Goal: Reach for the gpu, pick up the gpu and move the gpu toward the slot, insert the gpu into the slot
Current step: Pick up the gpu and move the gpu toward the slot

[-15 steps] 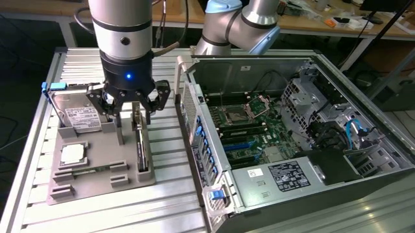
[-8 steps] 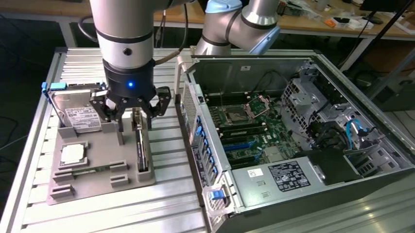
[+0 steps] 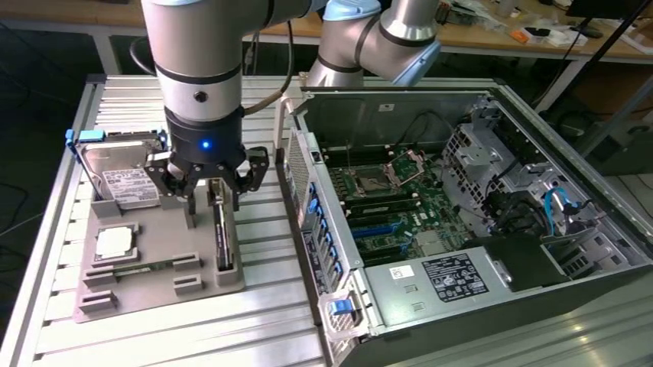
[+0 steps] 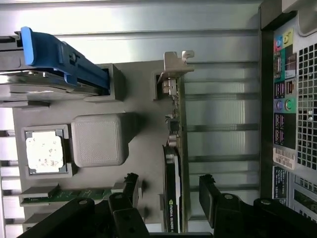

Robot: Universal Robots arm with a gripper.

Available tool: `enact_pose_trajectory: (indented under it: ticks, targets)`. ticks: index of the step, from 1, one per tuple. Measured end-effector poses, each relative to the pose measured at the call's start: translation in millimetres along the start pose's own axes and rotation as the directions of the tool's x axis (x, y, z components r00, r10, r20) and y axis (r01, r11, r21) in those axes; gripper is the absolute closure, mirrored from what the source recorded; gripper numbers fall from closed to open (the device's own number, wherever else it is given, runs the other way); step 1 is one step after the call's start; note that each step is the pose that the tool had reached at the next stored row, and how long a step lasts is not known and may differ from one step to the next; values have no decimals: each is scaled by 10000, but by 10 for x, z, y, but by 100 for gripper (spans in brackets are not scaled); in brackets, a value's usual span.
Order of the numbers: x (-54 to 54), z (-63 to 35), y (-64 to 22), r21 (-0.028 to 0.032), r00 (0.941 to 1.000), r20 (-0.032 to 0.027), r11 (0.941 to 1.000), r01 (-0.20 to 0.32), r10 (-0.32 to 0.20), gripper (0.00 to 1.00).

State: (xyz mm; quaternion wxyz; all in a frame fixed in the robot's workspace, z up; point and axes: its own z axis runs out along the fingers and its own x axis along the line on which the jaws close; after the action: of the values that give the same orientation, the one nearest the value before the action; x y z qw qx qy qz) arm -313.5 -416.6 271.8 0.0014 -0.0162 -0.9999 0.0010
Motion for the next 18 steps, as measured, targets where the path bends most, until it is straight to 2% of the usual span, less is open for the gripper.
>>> enact_pose_trajectory:
  ticks: [11,18]
  targets:
    - [-5,161,0,-3,9985,26,9985,-552,552,39]
    - [-34,193,0,6,9977,29,9977,-681,681,39]
